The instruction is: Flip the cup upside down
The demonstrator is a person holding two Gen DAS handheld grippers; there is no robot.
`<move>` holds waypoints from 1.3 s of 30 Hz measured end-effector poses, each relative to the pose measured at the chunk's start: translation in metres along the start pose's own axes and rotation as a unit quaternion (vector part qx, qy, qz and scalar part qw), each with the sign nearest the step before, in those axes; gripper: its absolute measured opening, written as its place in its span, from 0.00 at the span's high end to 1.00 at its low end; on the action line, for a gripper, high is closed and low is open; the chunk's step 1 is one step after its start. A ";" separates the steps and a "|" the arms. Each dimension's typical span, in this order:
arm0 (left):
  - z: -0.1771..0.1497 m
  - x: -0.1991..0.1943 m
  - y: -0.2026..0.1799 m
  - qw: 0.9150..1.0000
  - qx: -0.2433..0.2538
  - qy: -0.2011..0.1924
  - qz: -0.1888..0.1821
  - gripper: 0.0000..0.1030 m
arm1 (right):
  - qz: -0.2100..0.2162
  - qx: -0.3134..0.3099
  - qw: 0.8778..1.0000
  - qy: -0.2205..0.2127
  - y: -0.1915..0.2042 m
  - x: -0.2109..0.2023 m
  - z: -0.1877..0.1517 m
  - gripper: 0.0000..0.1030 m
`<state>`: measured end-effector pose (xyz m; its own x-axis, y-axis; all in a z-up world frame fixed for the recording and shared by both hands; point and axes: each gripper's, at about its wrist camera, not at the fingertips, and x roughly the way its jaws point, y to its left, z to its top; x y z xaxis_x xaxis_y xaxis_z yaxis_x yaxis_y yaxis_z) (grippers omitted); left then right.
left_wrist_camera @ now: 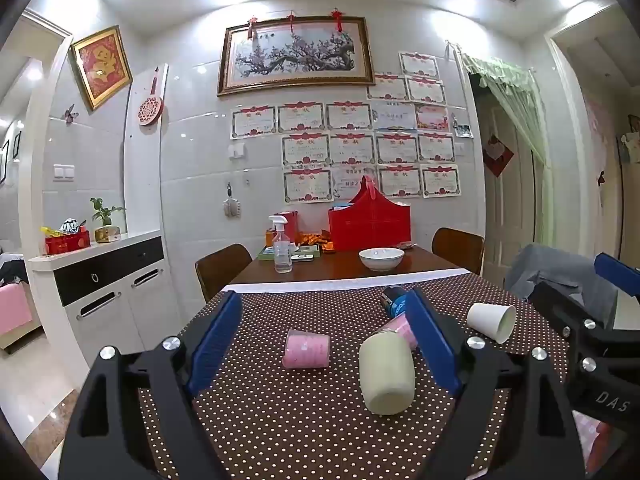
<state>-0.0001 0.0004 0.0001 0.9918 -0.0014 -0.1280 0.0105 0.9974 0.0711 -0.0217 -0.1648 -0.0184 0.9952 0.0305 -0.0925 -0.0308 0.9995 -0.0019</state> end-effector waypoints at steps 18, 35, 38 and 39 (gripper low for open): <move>0.000 0.000 0.000 1.000 0.003 0.001 0.001 0.20 | 0.001 0.001 1.000 0.002 0.001 0.001 -0.001 0.06; -0.004 0.009 -0.001 1.000 0.002 0.000 0.002 0.20 | 0.002 0.002 1.000 0.002 0.002 0.003 -0.003 0.06; -0.006 0.003 -0.004 1.000 0.004 0.000 0.002 0.20 | 0.001 0.002 1.000 0.003 0.003 0.003 -0.003 0.06; -0.006 0.003 -0.004 1.000 0.003 0.000 0.002 0.20 | 0.002 0.003 1.000 0.003 0.003 0.002 -0.002 0.06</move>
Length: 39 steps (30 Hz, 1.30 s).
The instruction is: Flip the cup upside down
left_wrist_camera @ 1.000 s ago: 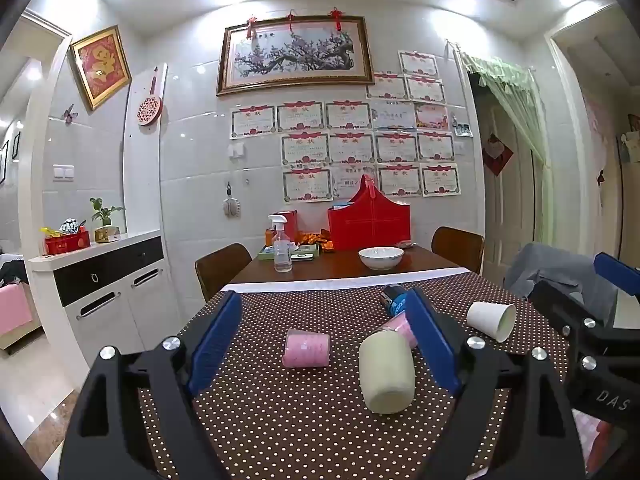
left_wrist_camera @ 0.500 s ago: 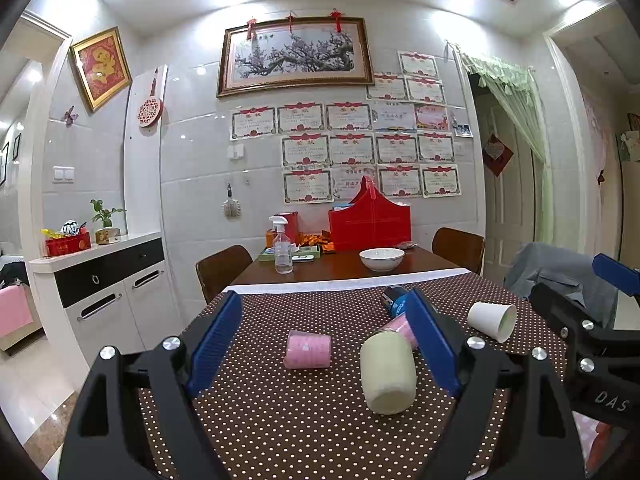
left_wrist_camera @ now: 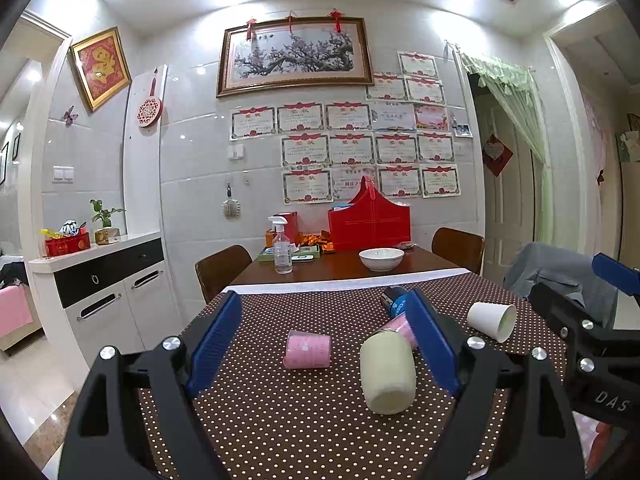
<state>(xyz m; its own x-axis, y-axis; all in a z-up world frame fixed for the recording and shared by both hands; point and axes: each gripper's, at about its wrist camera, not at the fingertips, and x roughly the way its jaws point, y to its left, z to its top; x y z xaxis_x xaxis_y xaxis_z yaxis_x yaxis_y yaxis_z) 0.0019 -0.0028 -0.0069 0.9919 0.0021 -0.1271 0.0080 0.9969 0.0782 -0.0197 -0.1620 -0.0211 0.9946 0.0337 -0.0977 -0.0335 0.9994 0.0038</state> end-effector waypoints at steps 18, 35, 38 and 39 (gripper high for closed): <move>-0.001 0.001 0.000 1.000 0.001 0.001 0.001 0.20 | 0.000 -0.001 1.000 0.003 0.006 0.005 -0.005 0.06; 0.000 -0.002 -0.003 1.000 0.000 0.001 0.000 0.20 | 0.001 0.000 1.000 0.004 0.005 0.005 -0.005 0.06; 0.000 -0.002 -0.003 1.000 0.001 0.002 0.000 0.20 | 0.000 -0.001 1.000 0.004 0.006 0.006 -0.006 0.06; -0.001 -0.001 -0.004 1.000 0.001 0.002 0.000 0.20 | 0.000 0.000 1.000 0.004 0.006 0.006 -0.006 0.06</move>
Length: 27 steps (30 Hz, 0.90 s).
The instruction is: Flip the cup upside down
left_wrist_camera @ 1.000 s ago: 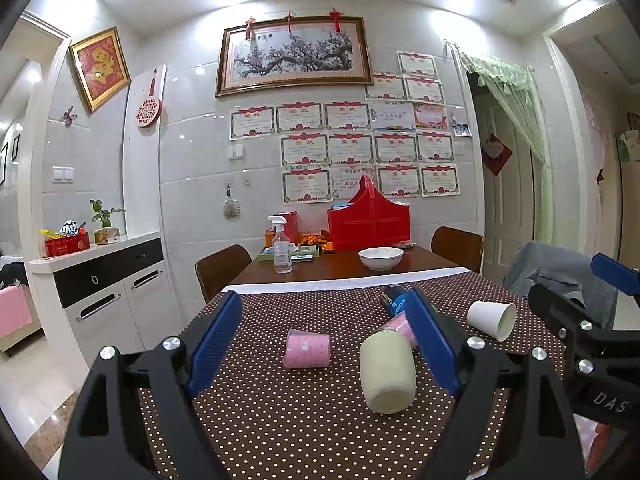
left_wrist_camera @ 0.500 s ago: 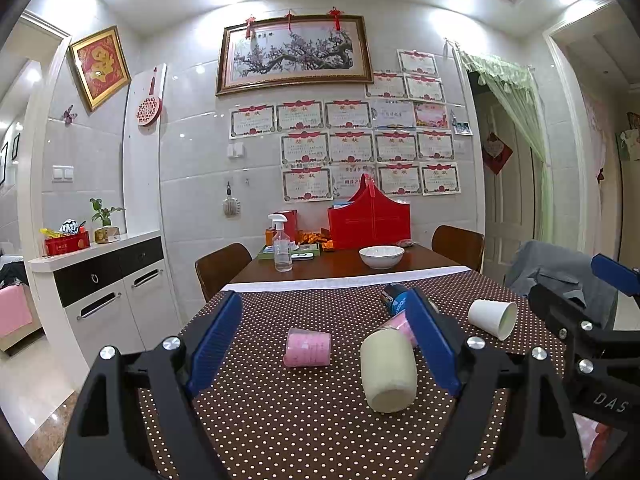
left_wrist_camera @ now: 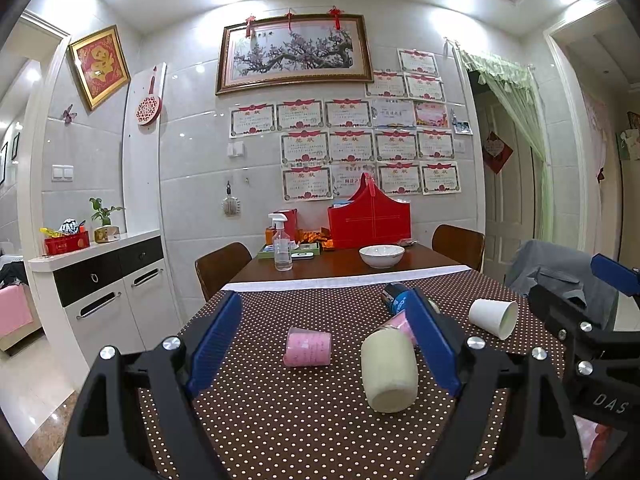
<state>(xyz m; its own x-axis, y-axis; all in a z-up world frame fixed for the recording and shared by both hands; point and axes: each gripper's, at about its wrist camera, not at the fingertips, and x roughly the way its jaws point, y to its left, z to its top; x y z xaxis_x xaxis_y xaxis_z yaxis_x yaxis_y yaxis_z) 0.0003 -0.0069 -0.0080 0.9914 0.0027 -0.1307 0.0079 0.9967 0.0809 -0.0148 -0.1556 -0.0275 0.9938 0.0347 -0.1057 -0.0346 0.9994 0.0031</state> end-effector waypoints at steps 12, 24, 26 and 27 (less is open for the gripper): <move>-0.007 0.009 0.000 1.000 0.001 0.002 -0.001 0.20 | 0.004 0.000 1.000 0.004 0.019 0.008 -0.015 0.06; -0.015 0.019 -0.002 1.000 0.002 0.006 -0.002 0.20 | 0.003 0.000 1.000 0.006 0.019 0.010 -0.015 0.06; -0.016 0.023 -0.002 1.000 0.002 0.008 -0.003 0.20 | 0.004 0.000 1.000 0.009 0.020 0.013 -0.019 0.06; -0.015 0.026 -0.001 1.000 0.003 0.010 -0.003 0.20 | 0.004 0.001 1.000 0.012 0.020 0.015 -0.021 0.06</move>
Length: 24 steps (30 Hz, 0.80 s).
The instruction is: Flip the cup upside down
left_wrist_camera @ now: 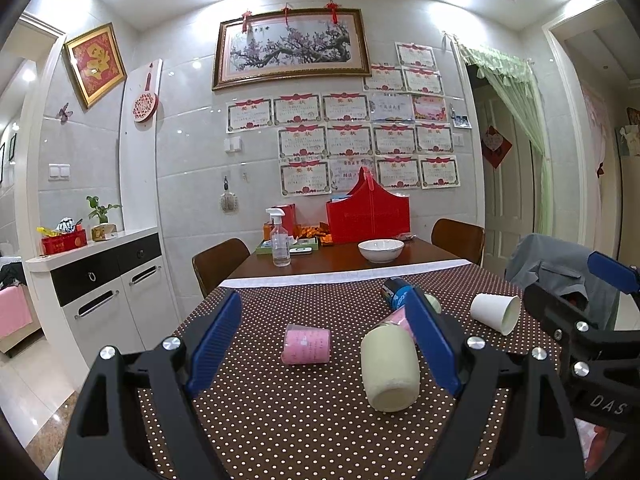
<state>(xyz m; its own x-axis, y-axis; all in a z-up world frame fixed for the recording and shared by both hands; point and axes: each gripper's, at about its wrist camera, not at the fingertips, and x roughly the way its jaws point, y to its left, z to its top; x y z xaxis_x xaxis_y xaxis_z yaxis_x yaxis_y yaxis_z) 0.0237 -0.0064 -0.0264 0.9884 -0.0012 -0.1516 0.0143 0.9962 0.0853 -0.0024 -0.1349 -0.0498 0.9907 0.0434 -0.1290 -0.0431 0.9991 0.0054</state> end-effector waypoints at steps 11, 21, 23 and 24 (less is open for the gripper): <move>-0.001 0.013 0.003 1.000 0.000 0.015 0.000 0.20 | 0.000 0.006 1.000 0.015 -0.006 0.018 -0.004 0.06; 0.002 0.033 0.000 1.000 0.007 0.030 -0.001 0.20 | 0.000 0.010 1.000 0.028 -0.014 0.033 0.003 0.06; 0.002 0.038 -0.001 0.999 0.010 0.035 -0.001 0.20 | 0.000 0.011 0.999 0.033 -0.016 0.038 0.003 0.06; 0.002 0.040 -0.002 0.999 0.011 0.037 -0.002 0.20 | 0.000 0.011 0.999 0.035 -0.017 0.040 0.004 0.06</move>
<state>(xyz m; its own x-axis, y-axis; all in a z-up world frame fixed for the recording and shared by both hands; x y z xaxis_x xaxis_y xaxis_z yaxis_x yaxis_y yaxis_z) 0.0640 -0.0086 -0.0307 0.9743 0.0021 -0.2252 0.0223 0.9941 0.1057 0.0387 -0.1500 -0.0516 0.9790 0.0442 -0.1989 -0.0397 0.9989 0.0268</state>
